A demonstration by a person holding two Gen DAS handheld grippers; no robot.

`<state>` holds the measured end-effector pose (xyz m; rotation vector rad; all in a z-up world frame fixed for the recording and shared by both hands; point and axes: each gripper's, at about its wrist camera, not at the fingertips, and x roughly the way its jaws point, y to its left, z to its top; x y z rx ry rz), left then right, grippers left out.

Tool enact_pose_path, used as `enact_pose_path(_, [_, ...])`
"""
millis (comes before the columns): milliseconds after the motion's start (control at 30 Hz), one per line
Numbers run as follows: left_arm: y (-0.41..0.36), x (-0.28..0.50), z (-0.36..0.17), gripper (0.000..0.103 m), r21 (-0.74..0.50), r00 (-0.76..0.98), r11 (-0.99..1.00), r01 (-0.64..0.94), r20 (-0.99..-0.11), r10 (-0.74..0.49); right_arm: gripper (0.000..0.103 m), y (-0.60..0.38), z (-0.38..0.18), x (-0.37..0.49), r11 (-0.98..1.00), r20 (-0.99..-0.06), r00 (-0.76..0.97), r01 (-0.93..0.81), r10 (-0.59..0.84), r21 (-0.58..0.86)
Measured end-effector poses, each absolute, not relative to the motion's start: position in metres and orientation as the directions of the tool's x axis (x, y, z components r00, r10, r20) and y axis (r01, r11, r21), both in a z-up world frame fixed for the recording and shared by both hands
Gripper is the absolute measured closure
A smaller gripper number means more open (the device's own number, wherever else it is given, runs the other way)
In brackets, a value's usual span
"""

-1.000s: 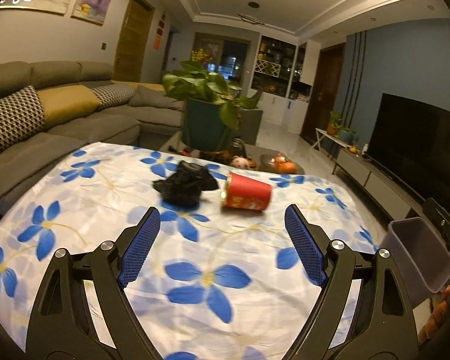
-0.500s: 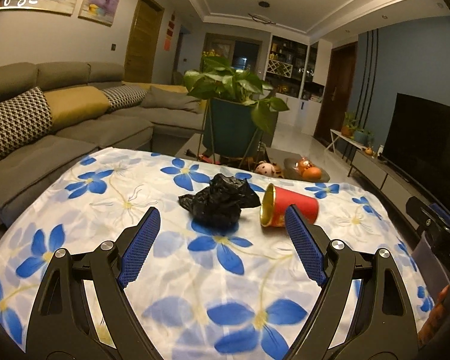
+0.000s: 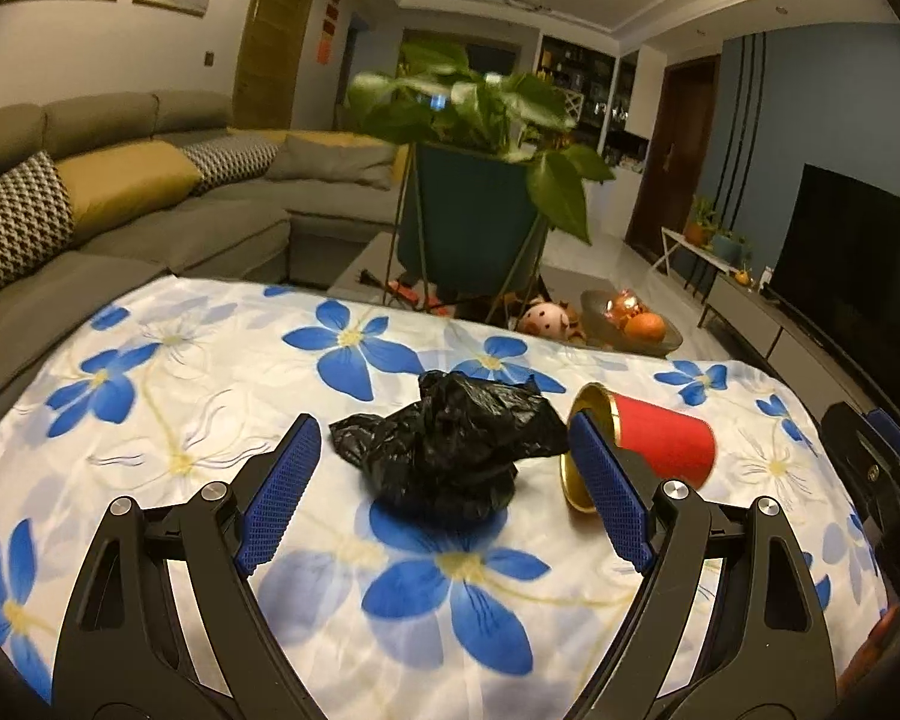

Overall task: Collect trash
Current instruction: 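Grasp the black plastic bag with the left tool while the right tool grasps the red cup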

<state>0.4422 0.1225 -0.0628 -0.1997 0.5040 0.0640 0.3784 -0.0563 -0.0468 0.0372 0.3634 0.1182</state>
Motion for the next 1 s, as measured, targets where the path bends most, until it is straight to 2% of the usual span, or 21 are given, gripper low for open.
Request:
enact_pose_path(67, [0.125, 0.449, -0.067, 0.027, -0.186, 0.868, 0.977, -0.104, -0.497, -0.003, 0.030, -0.052, -0.050, 0.385, 0.993, -0.361, 0.925, -0.109, 0.121, 0.052])
enact_pose_path(133, [0.128, 0.463, -0.075, 0.046, -0.208, 0.839, 0.975, -0.082, -0.542, -0.045, 0.030, -0.046, -0.054, 0.390, 0.993, -0.368, 0.923, -0.110, 0.116, 0.038])
enact_pose_path(167, [0.129, 0.467, -0.079, 0.051, -0.221, 0.826, 0.973, -0.070, -0.559, -0.067, 0.030, -0.044, -0.056, 0.393, 0.993, -0.373, 0.920, -0.113, 0.118, 0.034])
enact_pose_path(233, [0.132, 0.473, -0.086, 0.069, -0.246, 0.805, 0.968, -0.057, -0.585, -0.101, 0.030, -0.038, -0.059, 0.395, 0.993, -0.382, 0.916, -0.119, 0.120, 0.028])
enact_pose_path(267, [0.133, 0.474, -0.088, 0.074, -0.257, 0.801, 0.965, -0.052, -0.587, -0.113, 0.030, -0.034, -0.060, 0.396, 0.992, -0.388, 0.914, -0.123, 0.122, 0.022])
enact_pose_path(333, [0.138, 0.474, -0.091, 0.091, -0.298, 0.803, 0.954, -0.036, -0.577, -0.150, 0.030, -0.025, -0.062, 0.399, 0.992, -0.393, 0.911, -0.129, 0.121, 0.007])
enact_pose_path(367, [0.140, 0.473, -0.091, 0.096, -0.307, 0.805, 0.951, -0.037, -0.573, -0.154, 0.030, -0.021, -0.063, 0.400, 0.991, -0.396, 0.910, -0.133, 0.125, 0.006])
enact_pose_path(567, [0.163, 0.451, -0.084, 0.100, -0.365, 0.844, 0.918, -0.156, -0.533, -0.068, 0.030, 0.006, -0.070, 0.410, 0.988, -0.424, 0.897, -0.149, 0.123, -0.030])
enact_pose_path(700, [0.170, 0.433, -0.069, 0.100, -0.291, 0.866, 0.923, -0.250, -0.494, 0.078, 0.031, 0.022, -0.074, 0.419, 0.989, -0.438, 0.894, -0.133, 0.091, -0.067])
enact_pose_path(833, [0.169, 0.425, -0.059, 0.100, -0.262, 0.881, 0.926, -0.271, -0.454, 0.129, 0.037, 0.030, -0.079, 0.429, 0.989, -0.458, 0.887, -0.117, 0.064, -0.089])
enact_pose_path(933, [0.170, 0.425, -0.059, 0.100, -0.264, 0.878, 0.923, -0.279, -0.459, 0.134, 0.043, 0.032, -0.084, 0.437, 0.989, -0.481, 0.876, -0.107, 0.048, -0.097])
enact_pose_path(1000, [0.175, 0.427, -0.063, 0.100, -0.291, 0.876, 0.916, -0.276, -0.469, 0.115, 0.052, 0.033, -0.088, 0.441, 0.989, -0.504, 0.863, -0.104, 0.038, -0.103])
